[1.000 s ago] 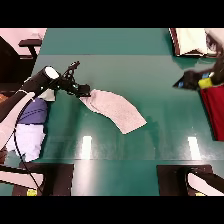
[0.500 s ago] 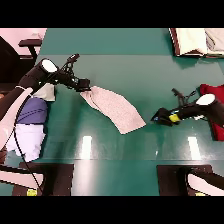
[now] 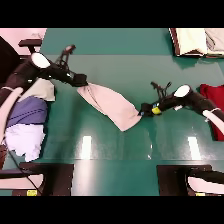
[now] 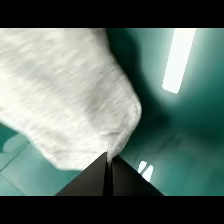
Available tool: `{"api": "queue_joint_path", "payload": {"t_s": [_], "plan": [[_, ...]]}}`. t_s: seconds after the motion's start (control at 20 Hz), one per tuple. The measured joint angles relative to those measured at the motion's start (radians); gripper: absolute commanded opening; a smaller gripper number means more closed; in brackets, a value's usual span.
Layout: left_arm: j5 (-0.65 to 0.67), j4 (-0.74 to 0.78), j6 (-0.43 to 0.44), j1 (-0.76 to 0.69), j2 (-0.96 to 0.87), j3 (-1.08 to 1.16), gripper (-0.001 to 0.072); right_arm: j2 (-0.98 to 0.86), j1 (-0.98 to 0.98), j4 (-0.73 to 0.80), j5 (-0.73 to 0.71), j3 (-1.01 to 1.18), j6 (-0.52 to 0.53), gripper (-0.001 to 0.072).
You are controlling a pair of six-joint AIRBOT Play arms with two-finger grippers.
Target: Fold the shirts.
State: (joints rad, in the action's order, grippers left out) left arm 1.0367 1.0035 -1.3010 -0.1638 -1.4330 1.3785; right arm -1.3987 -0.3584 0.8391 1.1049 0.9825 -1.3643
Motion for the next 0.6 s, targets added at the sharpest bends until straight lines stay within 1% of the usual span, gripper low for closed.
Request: {"api": "queue_joint_path", "payload": {"t_s": [0.15, 0.35, 0.5, 0.6], "plan": [[0.021, 0.058, 0.0, 0.0, 0.158, 0.081, 0.0021, 0.116, 0.047, 0.04, 0.067, 0.16, -0.006, 0.0016], [0.053, 0.09, 0.0, 0.0, 0.359, 0.263, 0.0021, 0.296, 0.128, 0.094, 0.148, 0.41, -0.046, 0.0015], [0.083, 0.093, 0.0, -0.001, 0.455, 0.391, 0.002, 0.386, 0.179, 0.127, 0.185, 0.581, -0.08, 0.0015], [0.105, 0.088, 0.0, -0.001, 0.485, 0.443, 0.0021, 0.407, 0.198, 0.135, 0.203, 0.667, -0.099, 0.0015]]}}
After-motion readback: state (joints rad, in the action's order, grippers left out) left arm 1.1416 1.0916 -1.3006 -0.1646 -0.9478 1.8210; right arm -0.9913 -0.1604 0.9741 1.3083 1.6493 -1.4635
